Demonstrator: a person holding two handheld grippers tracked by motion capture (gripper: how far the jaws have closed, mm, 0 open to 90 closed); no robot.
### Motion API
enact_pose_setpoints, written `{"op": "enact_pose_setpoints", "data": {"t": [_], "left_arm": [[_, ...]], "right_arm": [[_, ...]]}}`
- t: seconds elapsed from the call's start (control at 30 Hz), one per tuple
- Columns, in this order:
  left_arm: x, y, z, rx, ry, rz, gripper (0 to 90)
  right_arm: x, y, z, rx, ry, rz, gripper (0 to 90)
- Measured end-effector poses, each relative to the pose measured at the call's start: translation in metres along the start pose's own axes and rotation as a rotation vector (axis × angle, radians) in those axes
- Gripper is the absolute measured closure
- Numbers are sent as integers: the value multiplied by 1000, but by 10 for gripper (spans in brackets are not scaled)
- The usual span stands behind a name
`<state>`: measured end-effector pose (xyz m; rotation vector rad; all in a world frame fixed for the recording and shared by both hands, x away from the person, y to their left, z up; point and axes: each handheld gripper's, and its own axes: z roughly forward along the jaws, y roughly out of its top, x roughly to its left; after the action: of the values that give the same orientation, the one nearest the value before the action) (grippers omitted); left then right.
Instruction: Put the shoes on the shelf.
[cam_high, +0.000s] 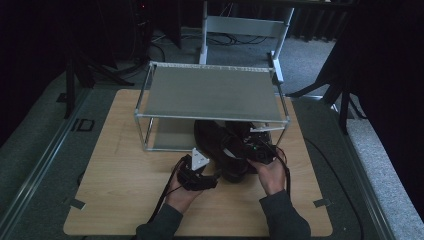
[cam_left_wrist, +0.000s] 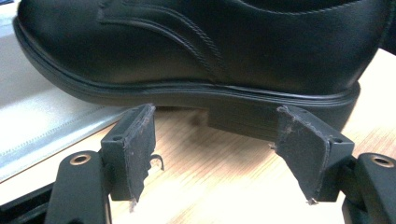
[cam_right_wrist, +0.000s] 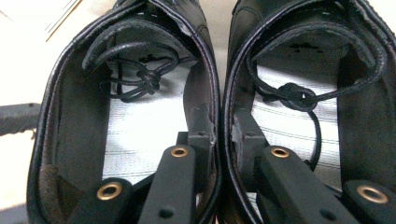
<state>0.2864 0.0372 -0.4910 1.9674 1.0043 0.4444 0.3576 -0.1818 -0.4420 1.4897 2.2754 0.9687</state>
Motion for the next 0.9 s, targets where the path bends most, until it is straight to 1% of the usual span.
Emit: {"op": "enact_pose_setpoints", "data": {"t": [0.2, 0.33, 0.47, 0.63, 0.9], "left_arm": [[-3, 2, 4, 6, -8, 9, 294], [-4, 3, 8, 17, -17, 9, 303], [-3, 3, 15, 31, -13, 16, 304], [-4, 2, 22, 43, -10, 15, 304], [-2, 3, 28, 58, 0, 15, 304]], "right_arm": [[1, 3, 6, -12, -24, 9, 808], [0, 4, 11, -21, -25, 40, 807], [2, 4, 16, -39, -42, 54, 807], [4, 6, 22, -55, -56, 71, 807], [8, 9, 28, -75, -79, 81, 807]]}}
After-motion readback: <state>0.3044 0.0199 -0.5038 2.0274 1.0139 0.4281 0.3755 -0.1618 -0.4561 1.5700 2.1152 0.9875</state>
